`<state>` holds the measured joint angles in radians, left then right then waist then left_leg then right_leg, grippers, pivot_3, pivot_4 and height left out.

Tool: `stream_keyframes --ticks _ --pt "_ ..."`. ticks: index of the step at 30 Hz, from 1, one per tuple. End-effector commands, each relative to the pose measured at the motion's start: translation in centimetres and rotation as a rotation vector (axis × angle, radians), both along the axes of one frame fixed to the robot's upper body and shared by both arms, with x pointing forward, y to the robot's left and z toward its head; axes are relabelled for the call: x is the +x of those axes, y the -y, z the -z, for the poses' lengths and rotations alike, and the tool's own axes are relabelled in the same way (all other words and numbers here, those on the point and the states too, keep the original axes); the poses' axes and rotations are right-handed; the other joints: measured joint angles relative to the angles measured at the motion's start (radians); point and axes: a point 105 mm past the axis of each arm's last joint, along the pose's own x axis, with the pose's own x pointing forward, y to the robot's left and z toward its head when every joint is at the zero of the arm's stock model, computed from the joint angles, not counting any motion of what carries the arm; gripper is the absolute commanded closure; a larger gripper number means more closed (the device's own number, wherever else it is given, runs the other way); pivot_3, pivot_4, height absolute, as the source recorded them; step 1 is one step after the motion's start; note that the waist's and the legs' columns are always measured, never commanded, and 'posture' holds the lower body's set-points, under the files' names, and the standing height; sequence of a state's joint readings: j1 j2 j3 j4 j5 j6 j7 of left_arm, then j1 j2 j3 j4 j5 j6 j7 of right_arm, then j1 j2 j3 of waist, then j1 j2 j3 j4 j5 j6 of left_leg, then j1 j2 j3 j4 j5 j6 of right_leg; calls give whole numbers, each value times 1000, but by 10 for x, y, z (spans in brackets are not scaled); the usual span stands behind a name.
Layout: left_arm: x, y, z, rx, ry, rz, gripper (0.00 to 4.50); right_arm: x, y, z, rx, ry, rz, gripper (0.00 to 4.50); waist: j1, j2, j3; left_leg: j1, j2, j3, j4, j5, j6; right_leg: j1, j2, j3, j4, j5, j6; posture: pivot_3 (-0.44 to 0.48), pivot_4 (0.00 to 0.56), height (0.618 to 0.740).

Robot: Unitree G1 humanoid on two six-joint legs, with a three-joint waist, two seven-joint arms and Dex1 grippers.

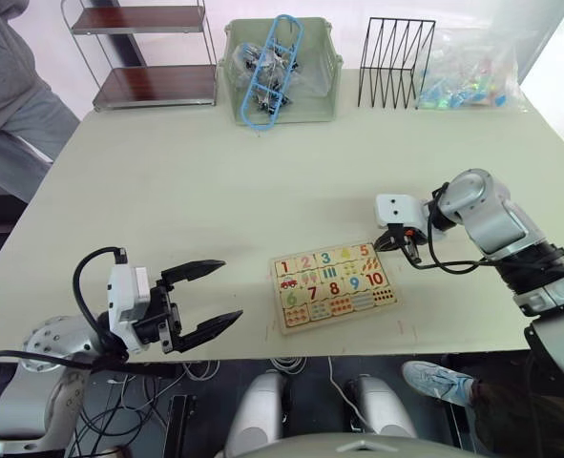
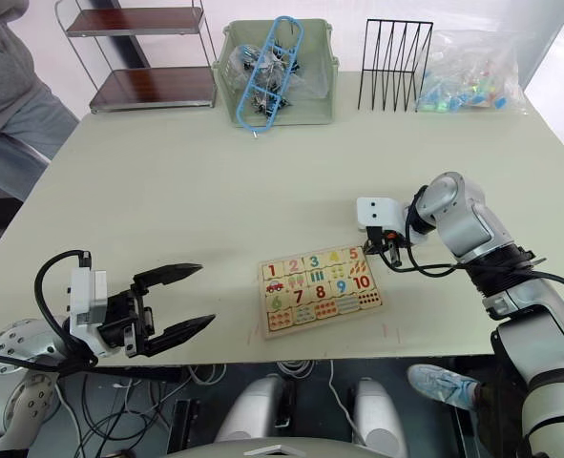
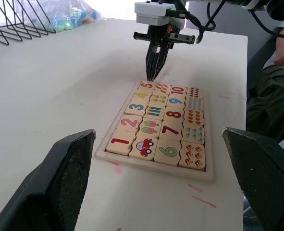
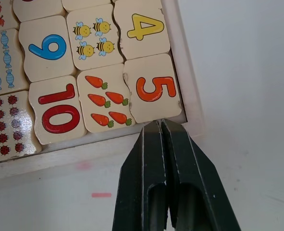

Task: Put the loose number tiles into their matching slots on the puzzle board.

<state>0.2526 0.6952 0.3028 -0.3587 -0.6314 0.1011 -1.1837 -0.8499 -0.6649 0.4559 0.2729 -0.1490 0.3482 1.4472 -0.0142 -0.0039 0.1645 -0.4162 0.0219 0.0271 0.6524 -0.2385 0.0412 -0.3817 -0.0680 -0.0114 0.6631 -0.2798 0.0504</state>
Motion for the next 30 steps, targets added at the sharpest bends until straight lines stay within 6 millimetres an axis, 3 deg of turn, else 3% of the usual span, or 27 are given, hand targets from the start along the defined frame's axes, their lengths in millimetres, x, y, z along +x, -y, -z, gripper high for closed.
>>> stream_keyframes --ticks 1,16,22,29,30 --pt "-2 0 -5 0 25 8 0 -2 -3 -6 4 16 -20 4443 0 0 0 0 0 0 0 0 0 0 0 0 0 0 0 0 150 740" --pt "2 -12 -5 -48 24 -101 0 7 14 -15 74 52 80 4443 0 0 0 0 0 0 0 0 0 0 0 0 0 0 0 0 150 740" --pt "5 -18 -4 -66 20 -183 0 12 20 -25 250 117 139 4443 1 0 0 0 0 0 0 0 0 0 0 0 0 0 0 0 150 740" --pt "10 -28 -2 -108 7 -328 0 14 42 -31 489 243 256 4443 3 -1 0 0 0 0 0 0 0 1 -1 0 0 0 0 0 150 740" --pt "10 -30 -1 -112 8 -352 0 12 45 -29 505 252 266 4225 3 -1 0 0 0 -1 0 0 0 2 -1 0 0 0 0 0 150 740"
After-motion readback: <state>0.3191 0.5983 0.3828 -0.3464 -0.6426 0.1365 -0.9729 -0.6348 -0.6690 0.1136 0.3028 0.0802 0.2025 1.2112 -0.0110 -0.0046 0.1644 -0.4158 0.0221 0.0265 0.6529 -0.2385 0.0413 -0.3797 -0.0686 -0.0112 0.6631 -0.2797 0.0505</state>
